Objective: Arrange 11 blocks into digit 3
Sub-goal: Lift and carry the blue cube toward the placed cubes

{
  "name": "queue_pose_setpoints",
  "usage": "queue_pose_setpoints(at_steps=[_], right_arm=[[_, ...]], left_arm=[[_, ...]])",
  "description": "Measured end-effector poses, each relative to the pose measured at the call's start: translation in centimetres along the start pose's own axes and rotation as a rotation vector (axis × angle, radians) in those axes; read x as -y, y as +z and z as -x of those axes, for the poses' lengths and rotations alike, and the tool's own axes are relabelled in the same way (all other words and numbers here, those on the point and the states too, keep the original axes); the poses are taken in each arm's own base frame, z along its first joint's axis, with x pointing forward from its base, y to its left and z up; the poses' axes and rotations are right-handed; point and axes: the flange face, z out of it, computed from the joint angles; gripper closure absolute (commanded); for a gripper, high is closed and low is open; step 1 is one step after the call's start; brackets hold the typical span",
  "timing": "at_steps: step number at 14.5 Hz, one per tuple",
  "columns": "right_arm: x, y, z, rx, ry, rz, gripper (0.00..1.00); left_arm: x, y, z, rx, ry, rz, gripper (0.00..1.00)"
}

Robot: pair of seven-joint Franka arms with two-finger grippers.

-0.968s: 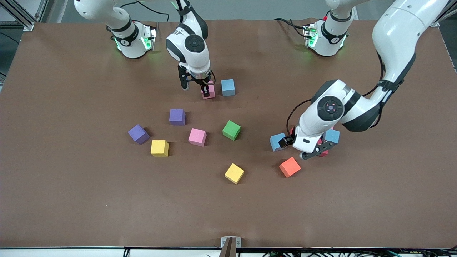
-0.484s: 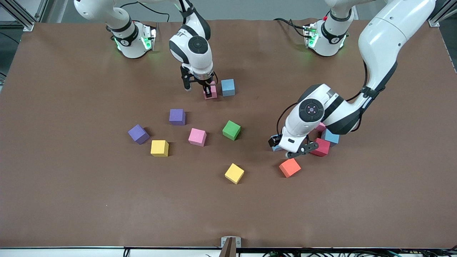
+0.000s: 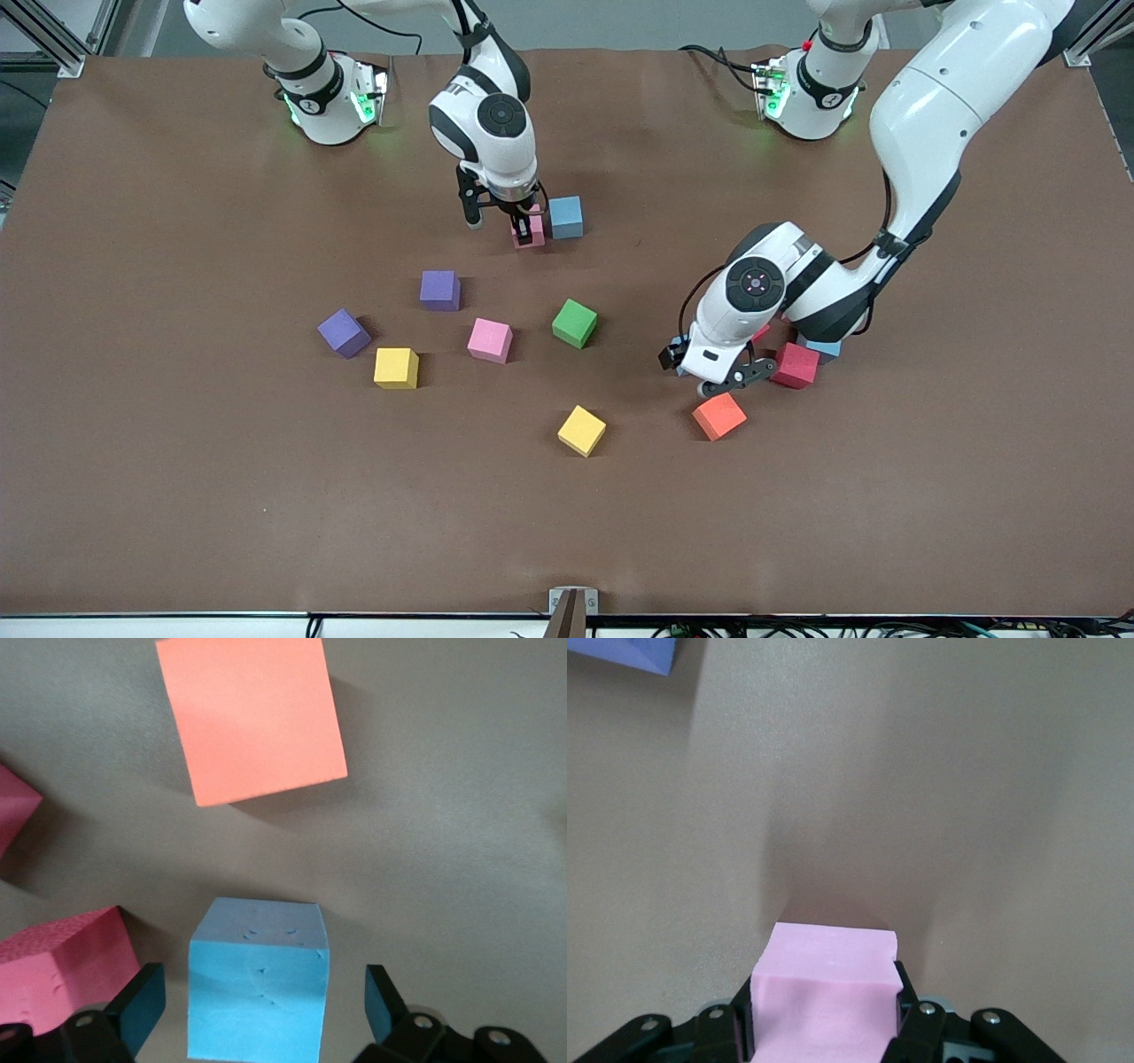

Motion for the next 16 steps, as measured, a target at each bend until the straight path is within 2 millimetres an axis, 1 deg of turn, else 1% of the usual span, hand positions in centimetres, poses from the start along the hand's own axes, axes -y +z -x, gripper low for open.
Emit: queue_pose_setpoints(at_steps=[1, 3, 4, 6, 10, 12, 14, 15, 16], right_arm=[[0.0, 0.0, 0.1, 0.0, -0.001, 0.0, 0.99], [-0.1, 0.0, 0.3, 0.0, -0.004, -0.001, 0.99], [-0.2, 0.0, 0.4, 0.001, -0.006, -0.001, 0.99], [-0.4, 0.0, 0.6, 0.0, -0.004, -0.002, 0.99], [-0.7, 0.0, 1.0, 0.0, -0.003, -0.002, 0.99], [-0.8, 0.0, 1.1, 0.0, -0.004, -0.002, 0.99], [-0.8, 0.0, 1.1, 0.0, -0.003, -0.002, 0.99], [-0.8, 0.0, 1.1, 0.0, -0.003, -0.002, 0.99], [-0.8, 0.0, 1.1, 0.0, -0.003, -0.002, 0.99]], left_arm=[[0.0, 0.4, 0.0, -0.005, 0.006, -0.006, 0.11], [0.1, 0.9, 0.0, -0.005, 0.01, -0.01, 0.29], [0.2, 1.1, 0.0, -0.003, 0.01, -0.011, 0.35], [0.2, 1.2, -0.1, -0.001, 0.008, -0.013, 0.45], [0.2, 1.1, -0.1, -0.003, -0.01, -0.012, 0.59], [0.2, 1.1, -0.1, -0.004, -0.041, -0.012, 0.63], [0.2, 1.1, 0.1, -0.004, -0.073, -0.012, 0.65], [0.1, 1.1, 0.4, -0.003, -0.096, -0.013, 0.67], [-0.2, 1.1, 1.1, 0.003, -0.125, -0.013, 0.69]])
